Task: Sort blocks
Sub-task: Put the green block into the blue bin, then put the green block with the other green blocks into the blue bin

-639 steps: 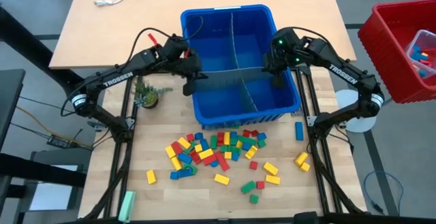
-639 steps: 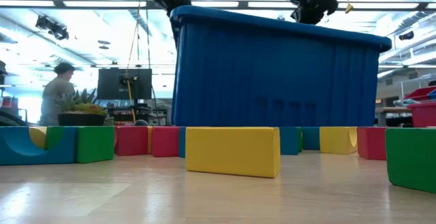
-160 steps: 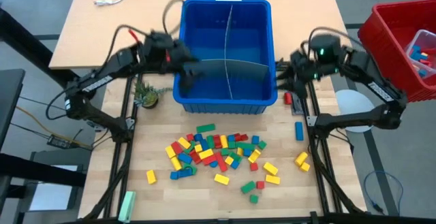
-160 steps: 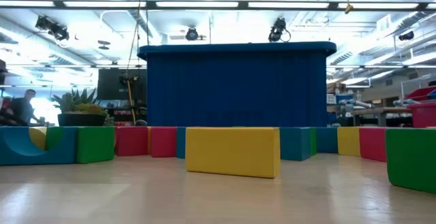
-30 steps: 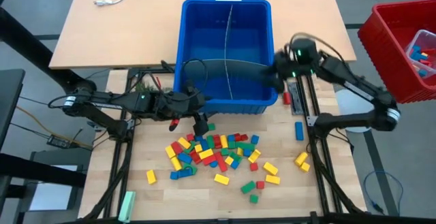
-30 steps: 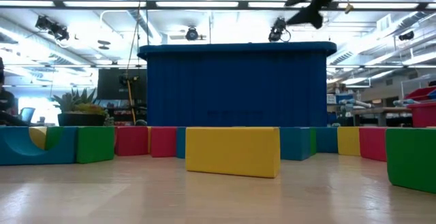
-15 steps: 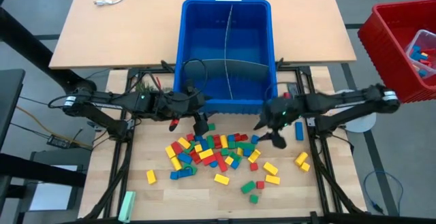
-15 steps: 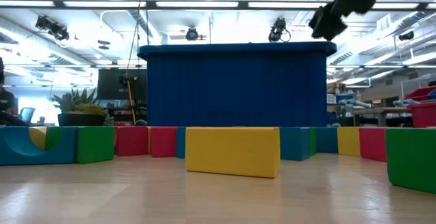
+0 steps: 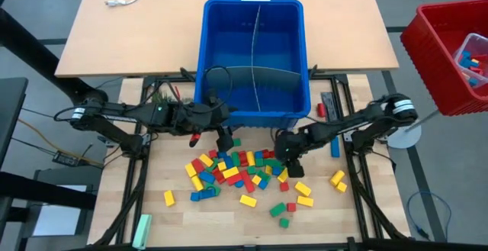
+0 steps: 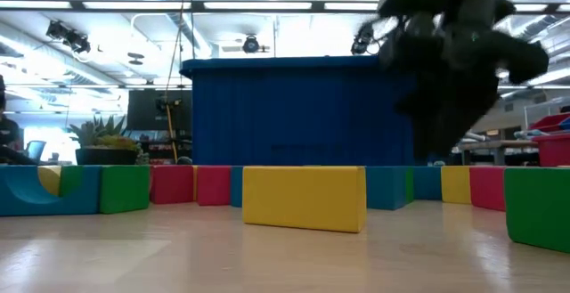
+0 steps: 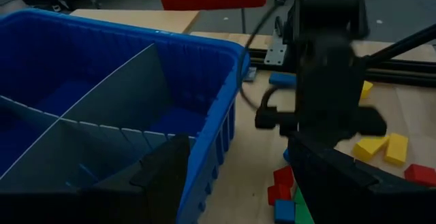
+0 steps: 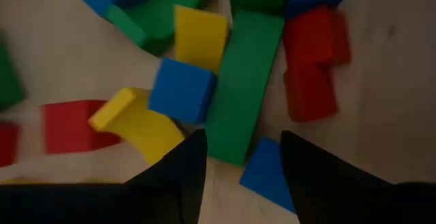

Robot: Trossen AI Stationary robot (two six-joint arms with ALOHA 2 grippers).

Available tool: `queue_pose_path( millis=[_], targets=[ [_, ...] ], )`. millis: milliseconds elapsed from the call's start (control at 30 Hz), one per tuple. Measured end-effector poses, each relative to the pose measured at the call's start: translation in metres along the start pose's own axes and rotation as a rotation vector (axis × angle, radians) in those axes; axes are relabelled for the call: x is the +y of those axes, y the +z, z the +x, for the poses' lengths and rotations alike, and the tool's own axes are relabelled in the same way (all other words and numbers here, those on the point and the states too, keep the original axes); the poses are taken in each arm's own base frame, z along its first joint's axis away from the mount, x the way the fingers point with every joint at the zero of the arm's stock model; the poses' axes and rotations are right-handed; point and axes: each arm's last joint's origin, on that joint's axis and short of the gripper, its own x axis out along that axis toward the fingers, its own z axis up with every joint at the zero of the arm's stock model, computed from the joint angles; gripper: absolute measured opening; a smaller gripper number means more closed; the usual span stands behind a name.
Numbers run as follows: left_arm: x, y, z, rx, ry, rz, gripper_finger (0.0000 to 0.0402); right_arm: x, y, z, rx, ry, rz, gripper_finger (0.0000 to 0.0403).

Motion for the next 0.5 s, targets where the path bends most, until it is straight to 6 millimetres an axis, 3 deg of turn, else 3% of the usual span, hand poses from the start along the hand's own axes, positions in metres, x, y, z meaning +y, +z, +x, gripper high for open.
queue_pose_path(
  millis=[167,500],
  targets=[
    [0.000,0.000,0.000,0.002,-0.001,-0.016,0.0257,0.002,0.001,0.023,0.027,0.023,0.053,0.0166],
    [-0.001,0.000,0.000,0.000,-0.002,-0.025,0.0257,0.010,0.002,0.044,0.033,-0.052,0.057,0.0164]
  ],
)
